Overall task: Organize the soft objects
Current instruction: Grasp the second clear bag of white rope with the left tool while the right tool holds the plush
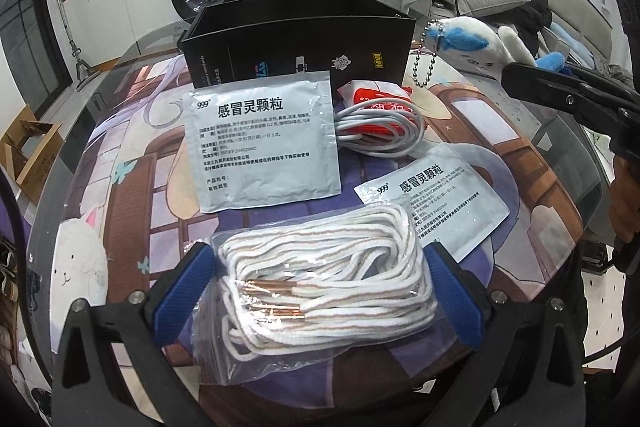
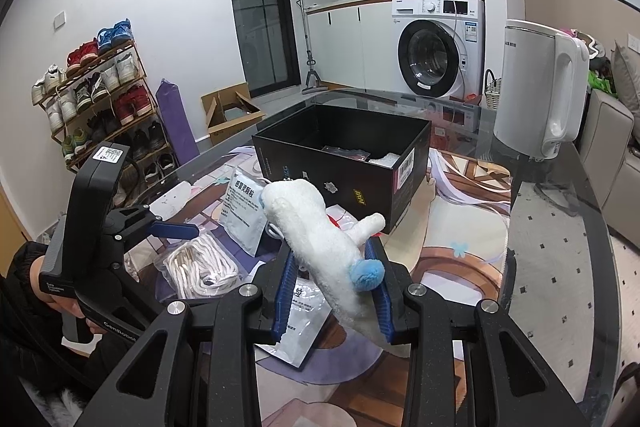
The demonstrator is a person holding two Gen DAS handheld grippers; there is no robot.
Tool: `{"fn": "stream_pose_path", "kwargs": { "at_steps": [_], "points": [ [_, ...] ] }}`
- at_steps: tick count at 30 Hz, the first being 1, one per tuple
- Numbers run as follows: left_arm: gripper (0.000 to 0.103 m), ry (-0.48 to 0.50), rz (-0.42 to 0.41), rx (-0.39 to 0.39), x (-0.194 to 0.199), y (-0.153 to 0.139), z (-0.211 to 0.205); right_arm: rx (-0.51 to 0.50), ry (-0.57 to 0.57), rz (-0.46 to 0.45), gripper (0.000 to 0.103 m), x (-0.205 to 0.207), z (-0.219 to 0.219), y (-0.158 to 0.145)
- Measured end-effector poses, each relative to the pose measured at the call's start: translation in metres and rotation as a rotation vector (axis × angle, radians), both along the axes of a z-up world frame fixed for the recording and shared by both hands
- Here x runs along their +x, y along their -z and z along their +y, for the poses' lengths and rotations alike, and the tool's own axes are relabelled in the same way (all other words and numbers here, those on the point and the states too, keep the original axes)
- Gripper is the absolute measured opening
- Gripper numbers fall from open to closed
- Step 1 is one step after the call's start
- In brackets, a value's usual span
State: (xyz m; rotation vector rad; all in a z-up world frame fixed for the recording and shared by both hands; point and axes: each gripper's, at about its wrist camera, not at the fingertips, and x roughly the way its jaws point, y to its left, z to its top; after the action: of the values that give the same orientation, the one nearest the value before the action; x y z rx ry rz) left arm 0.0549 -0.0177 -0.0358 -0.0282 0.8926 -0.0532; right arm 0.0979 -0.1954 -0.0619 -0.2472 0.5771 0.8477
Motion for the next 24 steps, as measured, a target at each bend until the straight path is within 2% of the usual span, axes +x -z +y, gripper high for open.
{"fn": "stream_pose_path", "kwargs": {
  "at_steps": [3, 9, 10, 11, 13, 16, 19, 21, 23, 24],
  "points": [
    [0.1, 0.025, -0.006, 0.009, -0.002, -0.001, 0.0, 0.006, -0.002, -0.004, 0.034, -0.001, 0.0, -0.002],
    [0.083, 0.074, -0.04, 0.034, -0.008, -0.009, -0.006, 0.01, -0.009, -0.019, 0.034, -0.005, 0.001, -0.006],
    [0.075, 0.085, -0.049, 0.035, -0.009, -0.01, -0.007, 0.01, -0.011, -0.019, 0.034, -0.005, 0.001, -0.005],
    [0.054, 0.1, -0.058, 0.022, -0.01, -0.012, -0.007, 0.011, -0.012, -0.017, 0.034, -0.005, 0.001, -0.005],
    [0.049, 0.106, -0.06, 0.0, -0.011, -0.015, -0.006, 0.009, -0.011, -0.01, 0.034, -0.004, 0.002, -0.003],
    [0.048, 0.125, -0.058, 0.014, -0.013, -0.015, -0.008, 0.004, -0.011, -0.003, 0.034, -0.002, 0.003, -0.001],
    [0.049, 0.124, -0.059, -0.009, -0.013, -0.017, -0.005, 0.002, -0.015, -0.006, 0.034, -0.003, 0.004, -0.002],
    [0.053, 0.123, -0.056, -0.012, -0.013, -0.018, -0.004, 0.002, -0.017, -0.008, 0.034, -0.004, 0.004, -0.003],
    [0.074, 0.116, -0.052, 0.015, -0.013, -0.018, -0.003, 0.004, -0.017, -0.01, 0.034, -0.004, 0.004, -0.003],
    [0.079, 0.099, -0.063, 0.035, -0.013, -0.019, -0.001, 0.005, -0.018, -0.012, 0.034, -0.004, 0.004, -0.004]
  ]
}}
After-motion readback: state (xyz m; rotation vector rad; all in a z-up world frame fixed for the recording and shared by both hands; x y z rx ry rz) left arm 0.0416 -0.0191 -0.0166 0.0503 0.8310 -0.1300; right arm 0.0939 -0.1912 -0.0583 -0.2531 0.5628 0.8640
